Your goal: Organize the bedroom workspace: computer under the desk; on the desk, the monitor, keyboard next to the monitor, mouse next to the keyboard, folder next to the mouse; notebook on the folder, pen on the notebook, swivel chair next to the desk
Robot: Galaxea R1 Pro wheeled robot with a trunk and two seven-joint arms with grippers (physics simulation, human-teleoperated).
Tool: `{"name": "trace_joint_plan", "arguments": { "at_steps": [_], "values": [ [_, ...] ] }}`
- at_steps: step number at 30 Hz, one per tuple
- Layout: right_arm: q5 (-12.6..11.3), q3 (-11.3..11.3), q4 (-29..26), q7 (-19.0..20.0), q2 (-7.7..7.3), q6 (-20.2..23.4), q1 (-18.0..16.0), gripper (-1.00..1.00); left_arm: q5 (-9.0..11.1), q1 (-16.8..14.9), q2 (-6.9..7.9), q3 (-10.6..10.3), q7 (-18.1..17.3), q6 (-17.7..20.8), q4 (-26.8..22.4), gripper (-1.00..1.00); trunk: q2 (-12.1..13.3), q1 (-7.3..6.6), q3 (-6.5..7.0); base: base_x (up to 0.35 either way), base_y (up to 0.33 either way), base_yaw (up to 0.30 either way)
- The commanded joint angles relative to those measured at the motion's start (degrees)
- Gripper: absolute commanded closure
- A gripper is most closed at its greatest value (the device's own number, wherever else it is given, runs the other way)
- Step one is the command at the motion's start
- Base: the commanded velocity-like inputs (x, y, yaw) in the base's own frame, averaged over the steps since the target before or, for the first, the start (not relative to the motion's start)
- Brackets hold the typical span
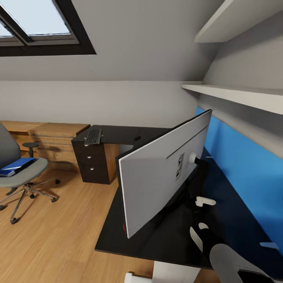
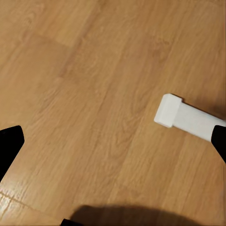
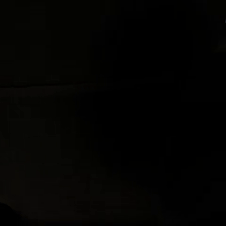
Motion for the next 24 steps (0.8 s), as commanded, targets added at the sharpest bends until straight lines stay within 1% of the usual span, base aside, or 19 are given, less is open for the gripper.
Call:
{"name": "trace_joint_plan", "arguments": {
  "at_steps": [1,6,18,24],
  "values": [
    [-1.85,0.03,0.51,-0.16,-0.56,-0.64,0.0,1.0,0.05,-0.02,-0.03,0.15,0.06,-0.15,-0.01,-1.0,-0.02,0.34,-0.07,0.051,-0.198,0.0],
    [-1.85,0.03,0.51,-0.16,-0.59,-0.64,0.0,1.0,0.05,-0.02,-0.03,0.15,0.12,-0.13,-0.01,-1.0,-0.02,0.34,-0.07,0.022,-0.09,0.0],
    [-1.85,0.03,0.51,-0.16,-0.6,-0.64,0.0,1.0,0.05,-0.02,-0.03,0.15,0.15,-0.12,-0.01,-1.0,-0.02,0.34,-0.07,0.003,-0.008,0.0],
    [-1.85,0.03,0.51,-0.16,-0.58,-0.66,0.0,1.0,0.05,-0.02,-0.03,0.15,0.07,-0.15,-0.02,-1.0,-0.02,0.34,-0.07,0.158,0.0,0.0]
  ]
}}
